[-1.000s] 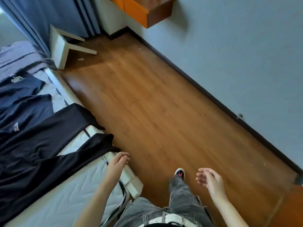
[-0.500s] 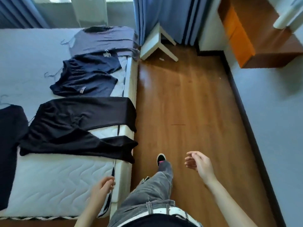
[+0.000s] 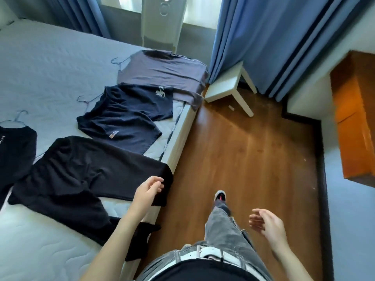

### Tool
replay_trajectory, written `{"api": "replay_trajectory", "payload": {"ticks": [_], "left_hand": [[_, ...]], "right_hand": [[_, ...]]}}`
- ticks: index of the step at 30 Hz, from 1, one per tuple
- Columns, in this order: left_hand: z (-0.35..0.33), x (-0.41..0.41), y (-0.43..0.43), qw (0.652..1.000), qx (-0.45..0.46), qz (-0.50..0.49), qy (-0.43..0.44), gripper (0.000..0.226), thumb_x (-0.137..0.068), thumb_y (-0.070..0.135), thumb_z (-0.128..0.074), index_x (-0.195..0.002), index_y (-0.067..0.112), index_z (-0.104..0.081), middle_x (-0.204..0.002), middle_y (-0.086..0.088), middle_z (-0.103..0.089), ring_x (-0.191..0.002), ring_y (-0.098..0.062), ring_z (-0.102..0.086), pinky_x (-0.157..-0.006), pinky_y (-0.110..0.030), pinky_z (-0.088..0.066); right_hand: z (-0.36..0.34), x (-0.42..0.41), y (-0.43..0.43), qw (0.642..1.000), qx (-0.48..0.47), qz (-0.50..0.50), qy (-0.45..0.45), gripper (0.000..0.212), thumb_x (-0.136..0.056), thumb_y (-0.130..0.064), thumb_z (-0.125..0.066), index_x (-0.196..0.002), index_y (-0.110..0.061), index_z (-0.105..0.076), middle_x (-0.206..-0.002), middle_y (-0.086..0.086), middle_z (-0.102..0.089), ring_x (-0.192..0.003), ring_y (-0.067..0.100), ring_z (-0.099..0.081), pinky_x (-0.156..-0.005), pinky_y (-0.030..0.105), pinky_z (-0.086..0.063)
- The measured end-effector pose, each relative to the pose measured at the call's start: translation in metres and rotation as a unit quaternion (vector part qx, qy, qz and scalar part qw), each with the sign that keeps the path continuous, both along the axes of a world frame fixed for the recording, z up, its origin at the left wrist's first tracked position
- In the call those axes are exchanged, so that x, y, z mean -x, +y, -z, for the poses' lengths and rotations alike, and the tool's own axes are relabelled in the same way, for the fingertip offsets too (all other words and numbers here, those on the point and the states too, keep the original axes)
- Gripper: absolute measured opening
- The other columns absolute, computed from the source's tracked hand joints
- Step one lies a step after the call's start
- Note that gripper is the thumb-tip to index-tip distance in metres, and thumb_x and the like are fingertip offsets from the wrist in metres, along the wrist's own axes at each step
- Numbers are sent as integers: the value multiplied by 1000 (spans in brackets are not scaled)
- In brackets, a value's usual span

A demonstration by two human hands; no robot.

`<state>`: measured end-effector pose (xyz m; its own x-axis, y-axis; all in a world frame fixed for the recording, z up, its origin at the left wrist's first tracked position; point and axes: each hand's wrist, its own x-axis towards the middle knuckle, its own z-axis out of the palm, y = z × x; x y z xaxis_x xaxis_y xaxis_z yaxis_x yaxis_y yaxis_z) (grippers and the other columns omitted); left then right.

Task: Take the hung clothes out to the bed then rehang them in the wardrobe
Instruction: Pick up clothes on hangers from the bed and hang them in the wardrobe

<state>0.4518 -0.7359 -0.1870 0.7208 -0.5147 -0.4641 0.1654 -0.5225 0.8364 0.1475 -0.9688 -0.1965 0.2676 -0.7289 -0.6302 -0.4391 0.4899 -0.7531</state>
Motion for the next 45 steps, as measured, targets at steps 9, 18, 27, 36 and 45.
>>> {"api": "replay_trajectory", "payload": {"ticks": [9, 18, 27, 36, 45], "left_hand": [[9, -59, -77, 955, -29, -291, 42, 25, -96, 8, -47, -90, 19, -68, -88, -9, -69, -83, -24, -63, -79, -32, -50], [11, -83, -65, 860, -58, -502, 74, 19, -91, 19, -51, -89, 23, -70, -85, -2, -73, -82, -23, -66, -76, -38, -53], [51, -237, 4, 847, -77, -522, 72, 28, -94, 16, -50, -86, 34, -70, -85, 3, -74, -84, -14, -67, -82, -28, -51], [166, -445, 105, 818, -71, -569, 39, 18, -94, 19, -52, -103, 20, -67, -101, 0, -69, -93, -10, -65, -77, -11, -45], [316, -602, 225, 713, -138, -685, -54, 19, -90, 16, -54, -107, 14, -64, -105, 4, -62, -94, -8, -55, -83, -19, -39]], "right_hand": [[-3, -246, -203, 971, 15, -237, -9, 26, -97, 0, -40, -89, 3, -65, -75, 20, -64, -54, 21, -63, -52, 23, -54], [-22, -508, -205, 870, 23, -490, -56, 28, -98, 3, -38, -89, 2, -64, -74, 19, -65, -51, 9, -65, -53, 18, -55], [27, -726, -75, 825, -7, -563, -44, 25, -93, 3, -42, -88, 1, -67, -72, 13, -67, -52, 17, -63, -57, 24, -54], [186, -946, 73, 781, 48, -618, -76, 23, -92, -1, -46, -101, -4, -67, -90, 15, -68, -71, 25, -63, -59, 19, -57], [351, -1097, 168, 757, 228, -610, -55, 41, -87, -36, -55, -103, 0, -65, -99, 20, -69, -94, 35, -62, -83, 39, -42]]}}
